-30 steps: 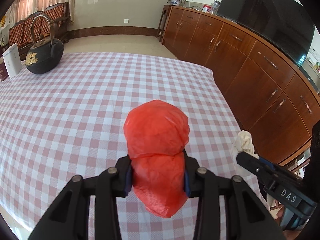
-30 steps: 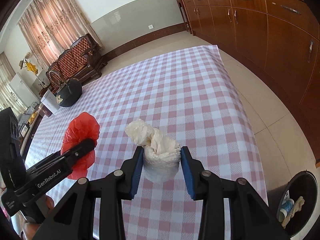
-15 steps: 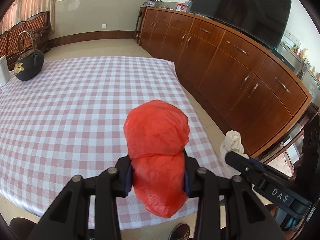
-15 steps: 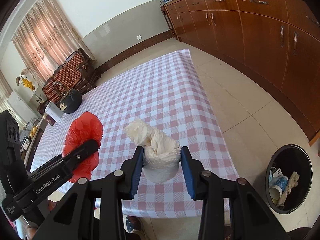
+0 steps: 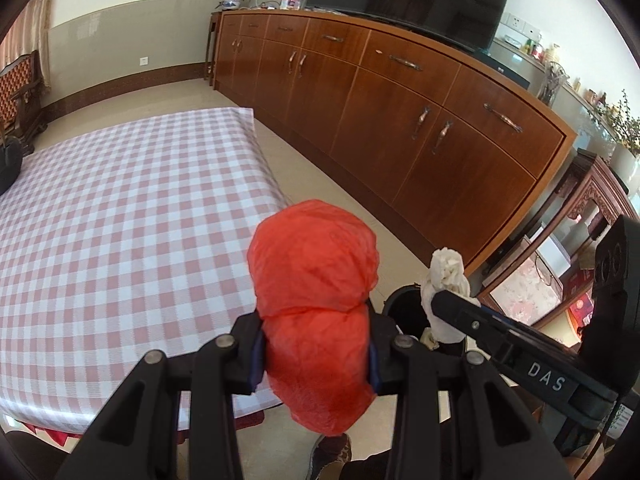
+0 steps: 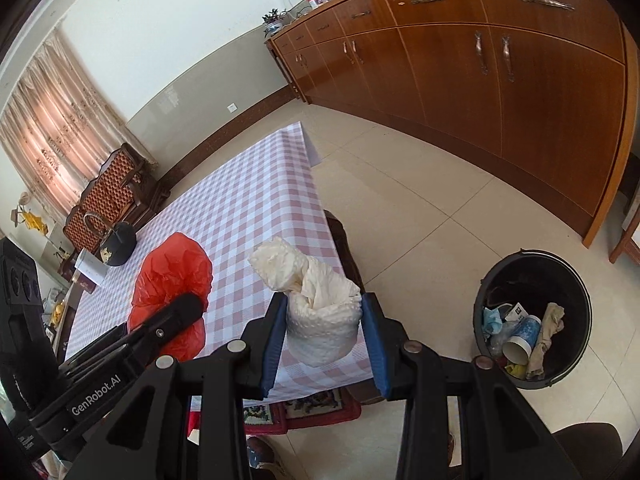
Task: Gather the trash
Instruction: 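Carry the red bags and white paper over the black bin with both tools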
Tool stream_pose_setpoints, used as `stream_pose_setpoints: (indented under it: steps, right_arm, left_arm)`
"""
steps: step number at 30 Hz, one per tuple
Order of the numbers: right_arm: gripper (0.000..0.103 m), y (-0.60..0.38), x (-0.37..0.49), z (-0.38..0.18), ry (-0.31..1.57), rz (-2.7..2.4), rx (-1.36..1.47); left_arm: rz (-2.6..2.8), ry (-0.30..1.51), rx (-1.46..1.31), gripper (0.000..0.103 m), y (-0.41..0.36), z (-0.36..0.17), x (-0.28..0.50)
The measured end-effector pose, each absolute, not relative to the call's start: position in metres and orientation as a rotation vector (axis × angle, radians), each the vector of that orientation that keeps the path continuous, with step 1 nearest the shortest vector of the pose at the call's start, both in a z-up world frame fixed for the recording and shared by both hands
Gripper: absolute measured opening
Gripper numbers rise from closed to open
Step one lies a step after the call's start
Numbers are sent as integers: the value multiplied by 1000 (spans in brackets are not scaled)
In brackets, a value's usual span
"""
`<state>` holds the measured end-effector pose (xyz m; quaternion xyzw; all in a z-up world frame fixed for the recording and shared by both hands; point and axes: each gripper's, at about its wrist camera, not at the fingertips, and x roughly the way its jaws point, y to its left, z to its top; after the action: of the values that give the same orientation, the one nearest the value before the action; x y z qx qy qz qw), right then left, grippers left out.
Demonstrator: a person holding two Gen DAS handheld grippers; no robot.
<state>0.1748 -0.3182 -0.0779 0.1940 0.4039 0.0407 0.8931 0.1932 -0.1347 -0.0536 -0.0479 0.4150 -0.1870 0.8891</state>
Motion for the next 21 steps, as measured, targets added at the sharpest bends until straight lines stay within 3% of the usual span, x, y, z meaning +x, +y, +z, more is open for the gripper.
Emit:
stream_pose_setpoints:
  steps: [21]
  right_arm:
    - [40,-454,121,-109,815,-180,563]
  left_arm:
    - [-597,946,21,40,-263,-83,188]
